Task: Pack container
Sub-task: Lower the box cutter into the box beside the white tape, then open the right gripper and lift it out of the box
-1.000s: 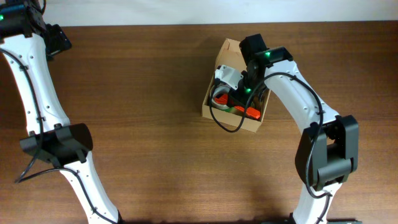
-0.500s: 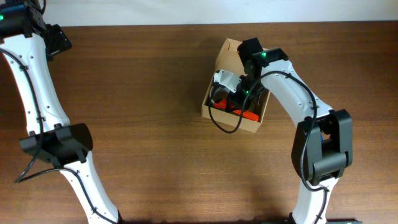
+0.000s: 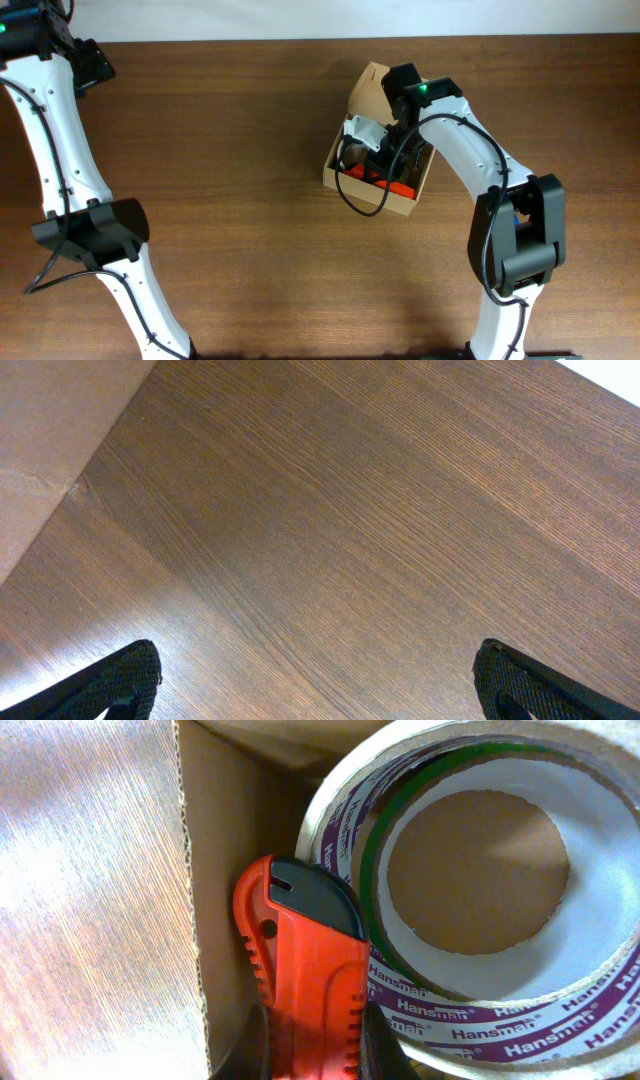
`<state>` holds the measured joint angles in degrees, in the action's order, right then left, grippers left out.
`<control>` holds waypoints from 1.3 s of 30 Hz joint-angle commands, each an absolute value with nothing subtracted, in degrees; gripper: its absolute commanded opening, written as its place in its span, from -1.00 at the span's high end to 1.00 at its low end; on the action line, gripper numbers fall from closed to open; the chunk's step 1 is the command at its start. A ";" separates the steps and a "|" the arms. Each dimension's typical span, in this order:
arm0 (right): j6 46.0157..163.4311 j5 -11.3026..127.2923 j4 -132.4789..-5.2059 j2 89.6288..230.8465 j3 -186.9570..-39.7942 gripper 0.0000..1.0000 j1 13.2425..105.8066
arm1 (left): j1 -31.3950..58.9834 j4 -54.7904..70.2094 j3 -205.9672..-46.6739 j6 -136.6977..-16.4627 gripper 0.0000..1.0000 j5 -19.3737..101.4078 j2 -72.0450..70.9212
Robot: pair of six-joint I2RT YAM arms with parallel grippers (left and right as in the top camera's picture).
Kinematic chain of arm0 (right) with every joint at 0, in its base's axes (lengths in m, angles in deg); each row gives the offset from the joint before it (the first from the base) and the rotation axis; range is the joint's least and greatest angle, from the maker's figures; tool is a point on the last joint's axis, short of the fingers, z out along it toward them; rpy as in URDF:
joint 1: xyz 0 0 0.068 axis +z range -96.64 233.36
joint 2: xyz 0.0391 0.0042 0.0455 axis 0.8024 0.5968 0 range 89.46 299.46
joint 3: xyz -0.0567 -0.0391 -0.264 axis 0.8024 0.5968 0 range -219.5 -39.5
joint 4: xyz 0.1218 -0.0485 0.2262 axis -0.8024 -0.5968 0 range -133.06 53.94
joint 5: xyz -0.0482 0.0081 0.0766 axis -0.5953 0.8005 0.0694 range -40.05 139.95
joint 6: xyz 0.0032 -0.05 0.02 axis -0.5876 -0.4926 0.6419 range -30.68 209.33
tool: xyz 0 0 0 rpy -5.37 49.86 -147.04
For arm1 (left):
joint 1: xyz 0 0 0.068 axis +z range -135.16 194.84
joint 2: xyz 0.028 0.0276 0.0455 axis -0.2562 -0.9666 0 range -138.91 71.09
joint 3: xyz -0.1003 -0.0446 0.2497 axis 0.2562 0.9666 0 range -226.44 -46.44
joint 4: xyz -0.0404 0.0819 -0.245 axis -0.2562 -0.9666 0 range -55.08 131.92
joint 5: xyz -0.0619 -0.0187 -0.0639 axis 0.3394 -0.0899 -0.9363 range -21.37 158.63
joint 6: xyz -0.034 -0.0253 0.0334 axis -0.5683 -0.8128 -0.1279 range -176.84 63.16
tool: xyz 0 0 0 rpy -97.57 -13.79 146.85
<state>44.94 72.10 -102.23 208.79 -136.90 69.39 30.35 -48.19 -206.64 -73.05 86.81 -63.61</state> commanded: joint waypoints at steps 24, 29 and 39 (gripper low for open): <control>44.79 72.19 -101.64 211.66 -139.48 -0.06 70.22 | 30.66 -48.12 -206.43 -72.59 -1.00 86.57 -63.91; 47.26 71.78 -102.01 211.59 -142.00 -0.15 70.22 | 30.66 -48.12 -206.43 -72.59 -1.00 86.55 -63.91; 56.20 65.52 -106.25 207.61 -153.45 -0.22 70.11 | 30.66 -48.12 -206.43 -72.59 -1.00 86.55 -63.91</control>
